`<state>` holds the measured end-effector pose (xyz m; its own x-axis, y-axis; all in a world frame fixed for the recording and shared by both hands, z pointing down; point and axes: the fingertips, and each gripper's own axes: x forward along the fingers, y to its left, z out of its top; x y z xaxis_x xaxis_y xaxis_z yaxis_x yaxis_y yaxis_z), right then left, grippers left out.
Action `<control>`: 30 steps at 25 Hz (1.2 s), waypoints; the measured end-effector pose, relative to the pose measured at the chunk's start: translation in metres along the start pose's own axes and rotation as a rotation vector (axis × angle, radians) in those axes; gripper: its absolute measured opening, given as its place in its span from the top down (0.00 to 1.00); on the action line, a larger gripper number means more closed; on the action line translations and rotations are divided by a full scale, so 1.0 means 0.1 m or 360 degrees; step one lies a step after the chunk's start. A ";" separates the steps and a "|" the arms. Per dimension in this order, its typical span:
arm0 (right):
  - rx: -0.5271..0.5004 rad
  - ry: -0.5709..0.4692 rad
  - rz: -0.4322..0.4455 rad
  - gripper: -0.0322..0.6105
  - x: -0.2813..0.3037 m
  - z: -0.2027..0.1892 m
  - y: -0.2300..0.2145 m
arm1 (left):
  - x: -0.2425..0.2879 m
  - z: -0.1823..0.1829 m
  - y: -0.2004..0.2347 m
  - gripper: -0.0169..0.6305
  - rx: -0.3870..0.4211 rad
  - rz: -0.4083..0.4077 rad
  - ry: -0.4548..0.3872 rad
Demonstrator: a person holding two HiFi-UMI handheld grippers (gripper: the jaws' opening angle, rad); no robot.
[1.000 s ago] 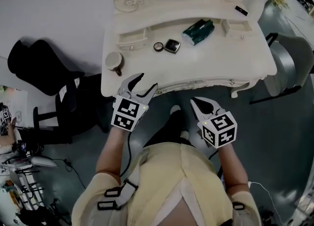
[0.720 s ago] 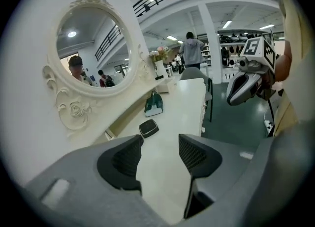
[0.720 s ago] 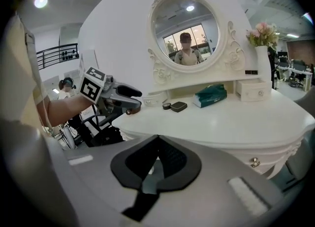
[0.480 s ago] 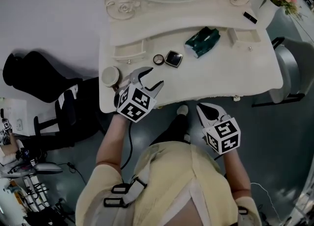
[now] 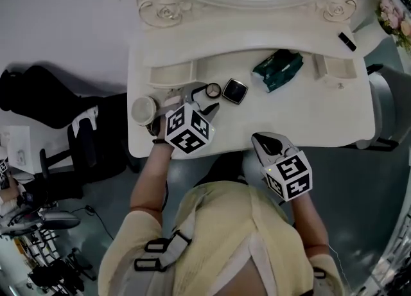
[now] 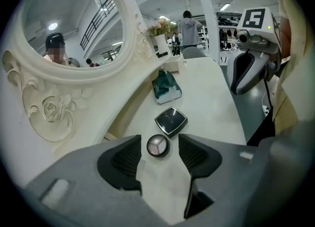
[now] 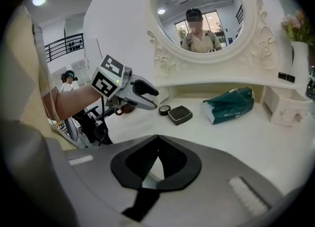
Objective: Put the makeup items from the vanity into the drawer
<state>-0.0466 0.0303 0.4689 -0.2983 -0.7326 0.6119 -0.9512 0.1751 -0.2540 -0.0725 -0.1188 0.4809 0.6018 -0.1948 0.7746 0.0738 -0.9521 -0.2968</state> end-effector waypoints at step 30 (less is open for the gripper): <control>-0.0246 0.0178 0.0467 0.95 0.33 0.44 -0.52 | 0.57 -0.21 0.01 0.59 0.0370 -0.0210 0.0643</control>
<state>-0.0036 -0.0321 0.4692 -0.5595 -0.5613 0.6099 -0.8218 0.4715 -0.3200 -0.0554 -0.1360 0.5364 0.2219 -0.1958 0.9552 0.3321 -0.9059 -0.2628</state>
